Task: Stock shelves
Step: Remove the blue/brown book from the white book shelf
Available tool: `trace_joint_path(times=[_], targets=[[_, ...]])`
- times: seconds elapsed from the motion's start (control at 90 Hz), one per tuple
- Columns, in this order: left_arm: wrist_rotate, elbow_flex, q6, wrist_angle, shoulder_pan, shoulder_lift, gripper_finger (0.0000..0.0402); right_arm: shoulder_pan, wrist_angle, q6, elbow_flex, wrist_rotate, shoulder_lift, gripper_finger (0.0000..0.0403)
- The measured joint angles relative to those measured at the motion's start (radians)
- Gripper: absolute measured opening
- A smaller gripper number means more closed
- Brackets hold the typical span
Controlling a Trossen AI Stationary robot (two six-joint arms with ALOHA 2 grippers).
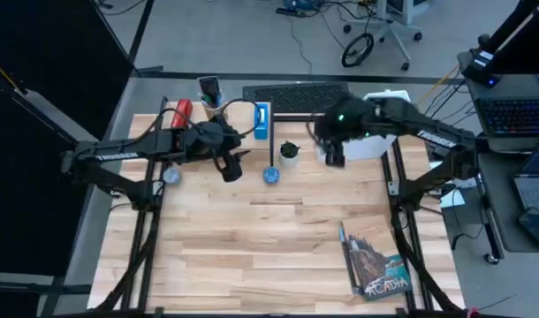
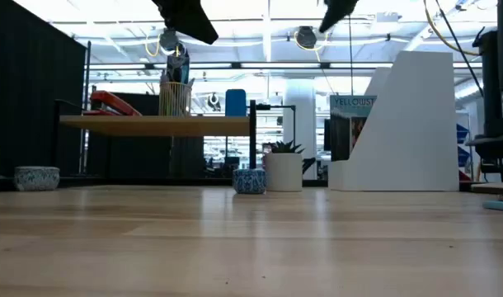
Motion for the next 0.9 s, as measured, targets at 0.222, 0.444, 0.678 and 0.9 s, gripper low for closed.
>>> trace_joint_path(times=[0.222,0.444,0.678,0.9], targets=[[0.000,0.000,0.000,0.000,0.000,0.000,0.0194,-0.182,-0.006,-0.061,0.030,0.051,0.004,0.0170],[0.000,0.000,-0.005,0.000,0.000,0.000,0.0194,-0.350,-0.013,-0.149,0.017,-0.054,0.060,0.0154],[0.000,0.000,-0.016,-0.013,0.000,0.000,0.0194,-0.436,-0.060,-0.250,0.017,-0.117,0.126,0.0141],[0.002,0.000,-0.033,-0.045,0.000,0.000,0.0194,-0.470,-0.161,-0.291,0.017,-0.136,0.174,0.0131]])
